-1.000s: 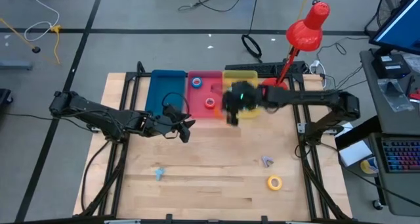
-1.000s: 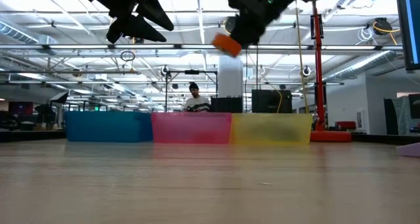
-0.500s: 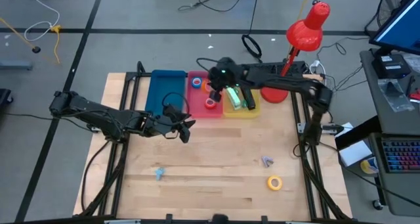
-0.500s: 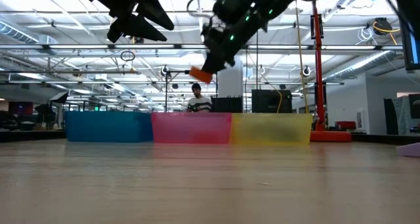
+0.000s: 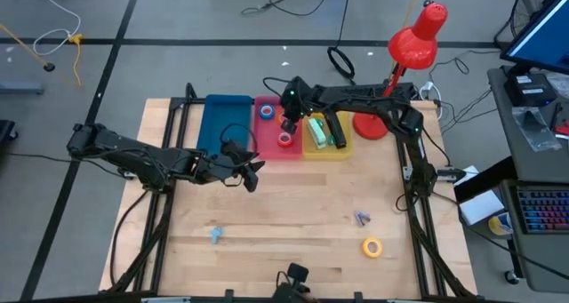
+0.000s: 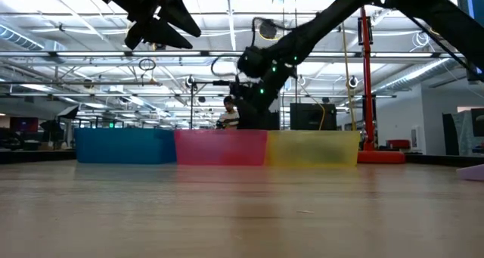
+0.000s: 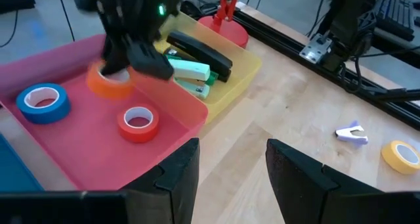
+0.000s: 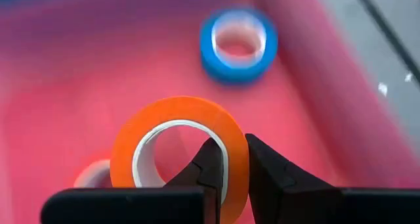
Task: Pick and place Stapler, Stapler remover, tape
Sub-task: Put the orange tape into the pink bin
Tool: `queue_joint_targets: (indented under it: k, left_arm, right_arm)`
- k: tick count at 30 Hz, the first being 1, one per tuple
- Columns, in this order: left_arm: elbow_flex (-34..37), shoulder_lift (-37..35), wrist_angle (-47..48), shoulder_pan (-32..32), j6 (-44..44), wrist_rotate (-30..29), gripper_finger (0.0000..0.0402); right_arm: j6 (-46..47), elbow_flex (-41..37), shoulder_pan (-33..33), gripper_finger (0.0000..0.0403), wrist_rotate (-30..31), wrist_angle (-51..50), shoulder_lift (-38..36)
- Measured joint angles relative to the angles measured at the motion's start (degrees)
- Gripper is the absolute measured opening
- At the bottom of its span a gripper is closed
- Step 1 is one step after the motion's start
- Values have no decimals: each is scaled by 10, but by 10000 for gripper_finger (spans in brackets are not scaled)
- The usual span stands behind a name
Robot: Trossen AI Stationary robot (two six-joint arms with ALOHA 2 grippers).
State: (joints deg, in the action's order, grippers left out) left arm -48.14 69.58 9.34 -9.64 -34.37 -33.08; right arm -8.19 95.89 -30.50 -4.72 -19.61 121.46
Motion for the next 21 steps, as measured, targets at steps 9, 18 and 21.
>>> queue_joint_targets:
  k: [9,18,21]
  left_arm:
    - [0,0,-1,17,9,1,177]
    - [0,0,-1,26,13,2,177]
    - [0,0,-1,26,12,2,177]
  right_arm:
    - [-14,-1,-3,43,24,1,15]
    - [-73,-1,-3,58,64,-4,15]
    - [-87,-1,-3,59,64,-4,15]
